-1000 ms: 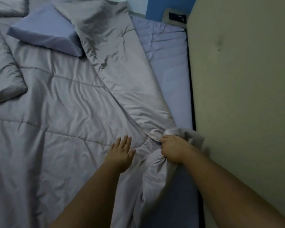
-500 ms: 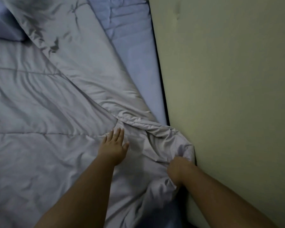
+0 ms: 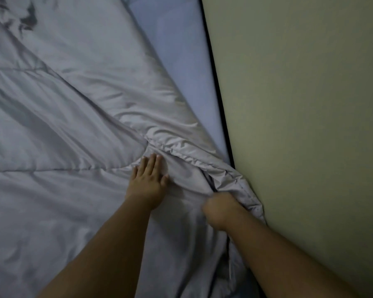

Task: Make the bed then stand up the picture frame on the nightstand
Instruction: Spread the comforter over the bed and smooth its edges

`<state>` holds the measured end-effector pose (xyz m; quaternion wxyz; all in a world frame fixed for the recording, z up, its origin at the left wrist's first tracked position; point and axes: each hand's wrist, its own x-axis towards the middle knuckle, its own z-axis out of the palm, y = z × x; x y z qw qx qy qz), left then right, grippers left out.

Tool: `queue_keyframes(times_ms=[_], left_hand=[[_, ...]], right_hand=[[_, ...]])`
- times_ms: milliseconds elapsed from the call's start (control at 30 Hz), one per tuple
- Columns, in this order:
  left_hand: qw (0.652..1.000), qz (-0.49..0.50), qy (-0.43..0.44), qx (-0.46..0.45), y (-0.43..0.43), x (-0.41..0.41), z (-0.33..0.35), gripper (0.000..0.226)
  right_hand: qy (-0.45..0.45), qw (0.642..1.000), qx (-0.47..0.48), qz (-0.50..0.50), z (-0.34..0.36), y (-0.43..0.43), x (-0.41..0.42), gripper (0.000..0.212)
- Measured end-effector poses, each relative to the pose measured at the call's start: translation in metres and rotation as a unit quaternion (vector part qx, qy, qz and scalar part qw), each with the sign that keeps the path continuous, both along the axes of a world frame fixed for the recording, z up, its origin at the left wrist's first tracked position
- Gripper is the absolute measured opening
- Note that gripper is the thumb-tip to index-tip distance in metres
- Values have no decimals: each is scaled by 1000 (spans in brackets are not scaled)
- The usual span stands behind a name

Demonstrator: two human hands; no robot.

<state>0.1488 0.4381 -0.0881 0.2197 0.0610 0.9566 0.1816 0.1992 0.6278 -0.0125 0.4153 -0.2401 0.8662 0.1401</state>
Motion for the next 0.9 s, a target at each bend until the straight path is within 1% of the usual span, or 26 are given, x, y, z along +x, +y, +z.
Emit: queue_keyframes(times_ms=[67, 100, 133, 167, 200, 267, 333, 400, 467, 533, 567, 600, 633, 667, 700, 767, 833, 867, 900], left_hand=[[1000, 20, 5, 4, 3, -12, 0, 64], [1000, 26, 7, 4, 4, -18, -1, 64], [999, 30, 13, 3, 5, -25, -3, 64], [999, 32, 20, 0, 5, -31, -5, 64], [999, 33, 27, -4, 6, -36, -8, 64], [998, 38, 50, -9, 7, -45, -15, 64], [996, 38, 75, -8, 10, -52, -22, 64], [995, 25, 94, -10, 13, -60, -28, 66], [994, 17, 107, -9, 11, -65, -32, 69], [993, 12, 113, -12, 9, -69, -38, 69], [993, 10, 116, -17, 8, -69, -40, 69], [992, 8, 120, -22, 8, -69, -42, 69], [992, 7, 125, -27, 8, -68, -44, 70], [991, 8, 128, -30, 9, -67, -44, 72], [991, 12, 130, -33, 10, -66, -45, 72], [990, 18, 133, -40, 12, -66, -46, 71], [990, 17, 133, -42, 11, -66, -47, 71], [990, 13, 132, -41, 10, -67, -48, 70], [990, 7, 134, -41, 7, -68, -49, 69]], right_hand=[[115, 984, -136, -16, 2, -10, -28, 29], [157, 970, -182, -22, 0, -16, -39, 30], [198, 957, -209, -21, -3, -21, -51, 32], [233, 948, -216, -17, -9, -25, -63, 35], [261, 944, -201, -3, -16, -30, -73, 42], [264, 952, -153, 30, -37, -33, -91, 56], [267, 956, -108, 54, -55, -27, -107, 57], [313, 944, -93, 52, -61, -13, -123, 54], [375, 924, -81, 10, -56, 9, -139, 49], [383, 921, -52, -42, -64, 44, -156, 48], [371, 923, -34, -96, -67, 60, -165, 51], [373, 914, -17, -157, -70, 71, -172, 52], [379, 904, -4, -198, -71, 74, -176, 53], [402, 890, -12, -214, -75, 72, -177, 53], [414, 886, -30, -205, -76, 61, -174, 54], [423, 888, -94, -155, -81, 35, -167, 57], [426, 887, -129, -124, -90, 18, -159, 50], [409, 889, -131, -160, -97, 22, -159, 51], [394, 880, -141, -226, -104, 30, -162, 55]])
